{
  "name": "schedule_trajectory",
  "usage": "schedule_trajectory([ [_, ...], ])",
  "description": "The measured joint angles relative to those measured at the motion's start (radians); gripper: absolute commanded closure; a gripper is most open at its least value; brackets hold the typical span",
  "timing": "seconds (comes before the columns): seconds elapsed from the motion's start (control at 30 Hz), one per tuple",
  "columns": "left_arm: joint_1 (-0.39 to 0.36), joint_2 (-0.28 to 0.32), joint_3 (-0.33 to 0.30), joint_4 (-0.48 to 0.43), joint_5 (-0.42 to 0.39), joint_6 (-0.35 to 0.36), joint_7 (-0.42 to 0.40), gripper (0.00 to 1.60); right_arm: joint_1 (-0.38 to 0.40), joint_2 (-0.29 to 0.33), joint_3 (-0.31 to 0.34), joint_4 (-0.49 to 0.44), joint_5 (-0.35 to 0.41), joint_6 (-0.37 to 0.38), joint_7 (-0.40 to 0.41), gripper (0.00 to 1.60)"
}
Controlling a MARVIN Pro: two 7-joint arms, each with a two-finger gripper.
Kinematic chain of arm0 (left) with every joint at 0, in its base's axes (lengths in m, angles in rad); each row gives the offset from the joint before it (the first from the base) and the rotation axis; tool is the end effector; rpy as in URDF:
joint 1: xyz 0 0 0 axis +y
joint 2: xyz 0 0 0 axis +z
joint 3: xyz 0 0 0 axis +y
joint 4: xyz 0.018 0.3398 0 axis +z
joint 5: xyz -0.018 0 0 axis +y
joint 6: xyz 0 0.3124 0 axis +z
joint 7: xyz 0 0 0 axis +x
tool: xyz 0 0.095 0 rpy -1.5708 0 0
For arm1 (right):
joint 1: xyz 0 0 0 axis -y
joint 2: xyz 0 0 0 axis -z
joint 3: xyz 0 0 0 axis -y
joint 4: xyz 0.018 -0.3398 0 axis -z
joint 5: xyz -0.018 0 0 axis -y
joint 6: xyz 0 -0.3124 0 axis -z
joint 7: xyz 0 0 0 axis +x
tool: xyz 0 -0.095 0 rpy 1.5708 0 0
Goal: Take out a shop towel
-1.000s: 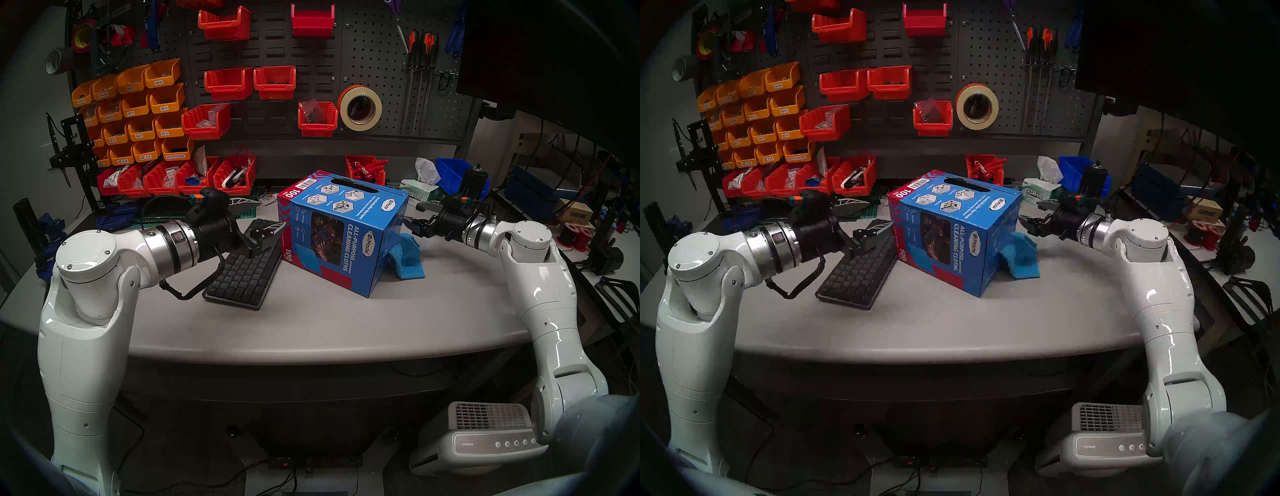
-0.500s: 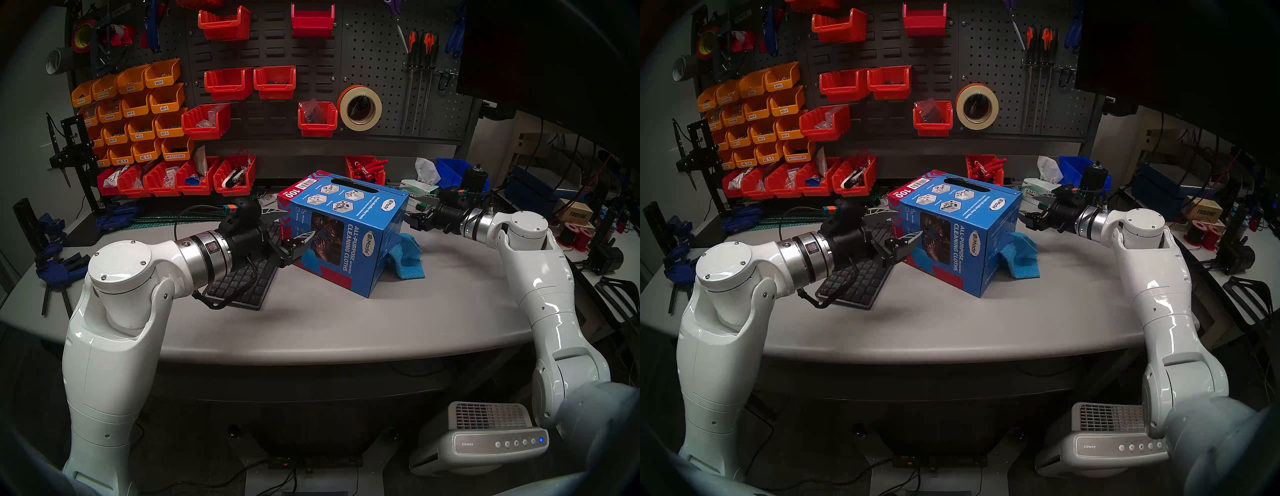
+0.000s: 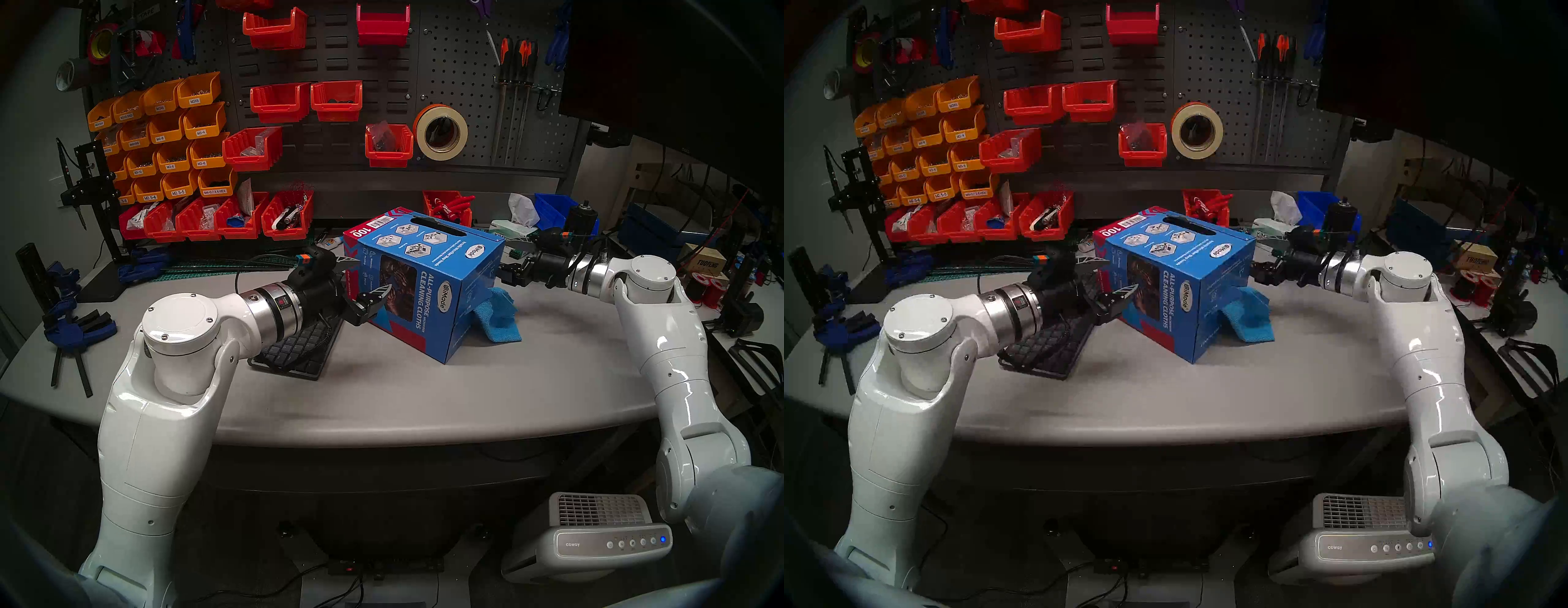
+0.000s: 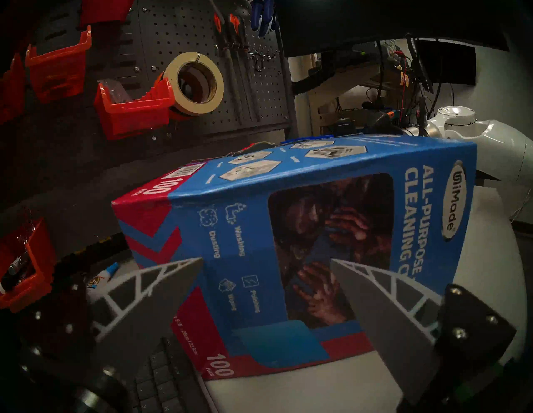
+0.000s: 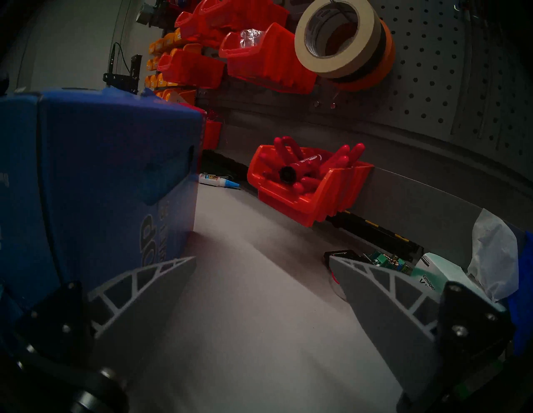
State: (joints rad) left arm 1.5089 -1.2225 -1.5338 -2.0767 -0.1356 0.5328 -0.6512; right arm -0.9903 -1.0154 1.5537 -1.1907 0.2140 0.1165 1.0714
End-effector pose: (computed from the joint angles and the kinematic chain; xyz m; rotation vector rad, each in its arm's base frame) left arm 0.3815 -0.0034 -0.1898 1.9151 -0.9476 1.7938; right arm 0.5379 -0.1765 -0.1883 -1.8598 -1.0846 -1.7493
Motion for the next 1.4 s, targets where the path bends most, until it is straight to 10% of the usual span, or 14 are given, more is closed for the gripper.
schedule_trajectory([
  [0.9, -0.194, -0.031, 0.089, 0.212, 0.093, -0.092, 0.022, 0.0, -0.236, 0.045, 0.153, -0.27, 0.055, 0.052, 0.06, 0.0],
  [1.4, -0.253, -0.003, 0.021, 0.219, 0.084, -0.135, -0.016, 0.0, -0.319, 0.056, 0.239, -0.38, 0.06, 0.089, 0.032, 0.0],
])
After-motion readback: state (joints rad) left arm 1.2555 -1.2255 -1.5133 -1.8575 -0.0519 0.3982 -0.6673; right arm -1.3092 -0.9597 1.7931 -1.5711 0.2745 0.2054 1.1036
